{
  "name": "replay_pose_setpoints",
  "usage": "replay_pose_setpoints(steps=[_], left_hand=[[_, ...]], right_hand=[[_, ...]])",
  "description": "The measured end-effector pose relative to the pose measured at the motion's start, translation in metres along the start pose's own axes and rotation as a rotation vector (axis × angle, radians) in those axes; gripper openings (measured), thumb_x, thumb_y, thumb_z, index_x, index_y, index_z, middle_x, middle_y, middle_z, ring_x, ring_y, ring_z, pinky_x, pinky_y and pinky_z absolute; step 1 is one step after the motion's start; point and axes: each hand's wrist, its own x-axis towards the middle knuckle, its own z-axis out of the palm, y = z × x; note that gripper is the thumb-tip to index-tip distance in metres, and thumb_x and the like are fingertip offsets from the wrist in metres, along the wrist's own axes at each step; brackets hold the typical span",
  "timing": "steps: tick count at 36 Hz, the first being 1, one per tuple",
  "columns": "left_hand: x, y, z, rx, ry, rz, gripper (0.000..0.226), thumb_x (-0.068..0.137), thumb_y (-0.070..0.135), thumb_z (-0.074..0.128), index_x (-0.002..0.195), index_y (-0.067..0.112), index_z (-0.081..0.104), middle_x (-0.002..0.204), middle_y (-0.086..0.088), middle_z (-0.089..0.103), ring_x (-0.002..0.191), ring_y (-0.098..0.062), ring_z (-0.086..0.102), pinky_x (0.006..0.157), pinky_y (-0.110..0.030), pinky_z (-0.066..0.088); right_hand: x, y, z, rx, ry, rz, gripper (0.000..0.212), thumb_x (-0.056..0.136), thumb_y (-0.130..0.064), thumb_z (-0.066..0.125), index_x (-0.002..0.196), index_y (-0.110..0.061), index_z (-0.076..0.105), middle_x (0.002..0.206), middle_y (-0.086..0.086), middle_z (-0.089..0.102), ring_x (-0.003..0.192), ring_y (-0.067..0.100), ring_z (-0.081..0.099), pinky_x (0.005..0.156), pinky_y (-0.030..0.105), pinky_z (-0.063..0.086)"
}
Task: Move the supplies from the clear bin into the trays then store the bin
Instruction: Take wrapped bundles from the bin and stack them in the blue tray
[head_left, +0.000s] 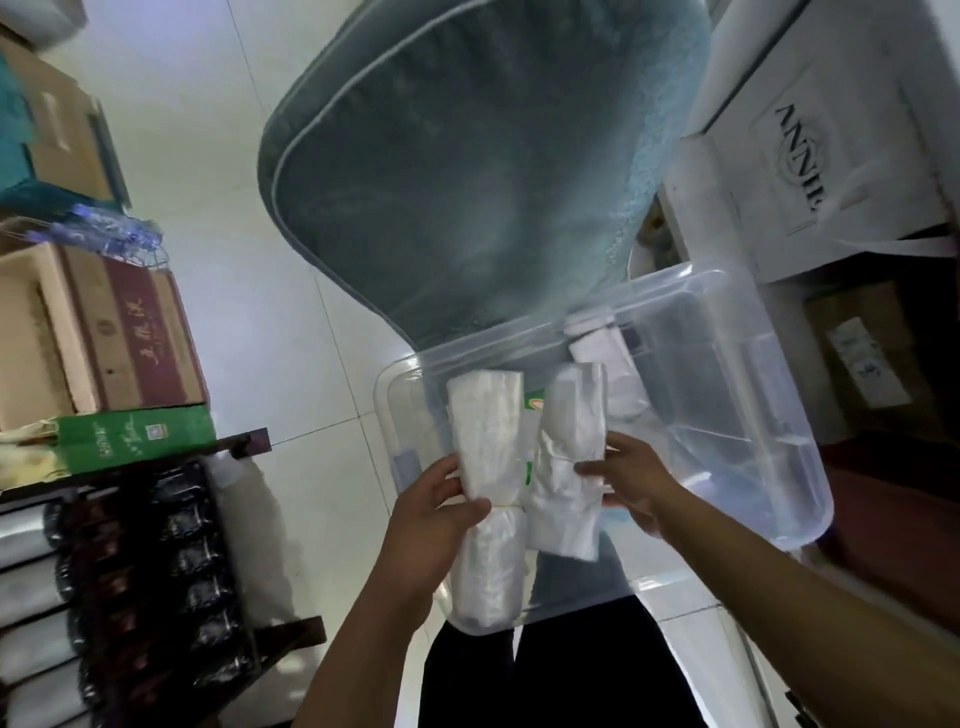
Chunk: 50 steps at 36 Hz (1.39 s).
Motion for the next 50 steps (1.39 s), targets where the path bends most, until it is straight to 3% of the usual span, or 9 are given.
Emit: replay_pose_setpoints(steps=[5, 9, 17, 22, 26, 33, 37, 41, 50], left_hand=[[-0.030, 0.008, -0.010, -0.007, -0.036, 0.102, 0.047, 0.077, 0.003, 0.076, 0.105, 0.041, 0.074, 0.105, 0.001, 0.075, 0.098, -0.019, 0.072, 0.088, -0.044, 0.058], [-0.060, 0.013, -0.015, 0.038, -0.101, 0.199, 0.048, 0.076, 0.004, 0.077, 0.108, 0.040, 0.073, 0.109, -0.006, 0.073, 0.095, -0.020, 0.072, 0.089, -0.052, 0.057], [-0.130, 0.005, -0.027, 0.090, -0.264, 0.411, 0.049, 0.076, 0.004, 0.080, 0.115, 0.033, 0.070, 0.088, 0.005, 0.075, 0.085, -0.015, 0.074, 0.071, -0.029, 0.059], [-0.169, -0.013, -0.020, 0.183, -0.331, 0.570, 0.047, 0.076, 0.006, 0.081, 0.114, 0.032, 0.069, 0.089, 0.008, 0.074, 0.079, -0.009, 0.073, 0.067, -0.021, 0.058], [-0.196, -0.030, -0.001, 0.380, -0.422, 0.698, 0.044, 0.076, 0.013, 0.080, 0.111, 0.037, 0.068, 0.089, 0.015, 0.073, 0.078, -0.005, 0.072, 0.066, -0.023, 0.058], [-0.238, -0.056, 0.047, 0.676, -0.598, 0.948, 0.044, 0.071, 0.049, 0.074, 0.114, 0.050, 0.063, 0.103, 0.029, 0.067, 0.091, 0.007, 0.064, 0.073, -0.021, 0.054], [-0.257, -0.055, 0.073, 0.590, -0.773, 0.773, 0.067, 0.058, 0.059, 0.083, 0.117, 0.065, 0.052, 0.114, 0.030, 0.063, 0.104, 0.007, 0.062, 0.080, -0.023, 0.051], [-0.274, -0.062, 0.097, 0.586, -1.053, 0.597, 0.065, 0.067, 0.041, 0.088, 0.125, 0.046, 0.058, 0.120, 0.005, 0.072, 0.111, -0.020, 0.069, 0.093, -0.042, 0.056], [-0.328, -0.127, 0.173, 0.529, -1.016, 0.540, 0.075, 0.062, 0.025, 0.091, 0.129, 0.030, 0.057, 0.116, -0.008, 0.073, 0.106, -0.029, 0.071, 0.091, -0.049, 0.056]], right_hand=[[-0.080, 0.007, 0.032, 0.027, -0.207, -0.153, 0.042, 0.082, 0.010, 0.062, 0.112, -0.018, 0.068, 0.102, 0.008, 0.076, 0.087, 0.026, 0.073, 0.065, 0.036, 0.057], [-0.137, 0.012, 0.051, 0.114, -0.227, -0.296, 0.048, 0.083, 0.013, 0.058, 0.116, -0.020, 0.067, 0.108, 0.008, 0.074, 0.093, 0.027, 0.072, 0.065, 0.037, 0.057], [-0.238, 0.052, 0.071, 0.213, -0.188, -0.517, 0.061, 0.081, 0.017, 0.051, 0.127, -0.020, 0.062, 0.122, 0.014, 0.068, 0.108, 0.042, 0.064, 0.081, 0.052, 0.055], [-0.293, 0.092, 0.071, 0.418, -0.259, -0.603, 0.062, 0.071, -0.004, 0.048, 0.130, -0.020, 0.061, 0.127, 0.019, 0.064, 0.106, 0.033, 0.063, 0.083, 0.048, 0.056], [-0.321, 0.140, 0.063, 0.491, -0.110, -0.712, 0.048, 0.085, -0.001, 0.063, 0.130, -0.018, 0.060, 0.128, 0.019, 0.064, 0.114, 0.037, 0.064, 0.087, 0.051, 0.056], [-0.366, 0.220, 0.037, 0.689, 0.193, -0.779, 0.044, 0.082, -0.002, 0.069, 0.123, -0.016, 0.064, 0.121, 0.018, 0.068, 0.108, 0.039, 0.066, 0.088, 0.059, 0.054], [-0.393, 0.251, 0.011, 0.705, 0.265, -0.837, 0.047, 0.078, -0.004, 0.073, 0.122, -0.019, 0.065, 0.121, 0.016, 0.068, 0.108, 0.038, 0.066, 0.088, 0.056, 0.055], [-0.414, 0.277, -0.015, 0.640, 0.279, -0.888, 0.048, 0.079, -0.005, 0.075, 0.123, -0.020, 0.065, 0.119, 0.015, 0.067, 0.109, 0.037, 0.066, 0.088, 0.054, 0.056], [-0.449, 0.342, -0.088, 0.589, 0.349, -0.947, 0.045, 0.078, 0.004, 0.074, 0.117, -0.017, 0.068, 0.114, 0.015, 0.070, 0.101, 0.041, 0.068, 0.087, 0.064, 0.052]])
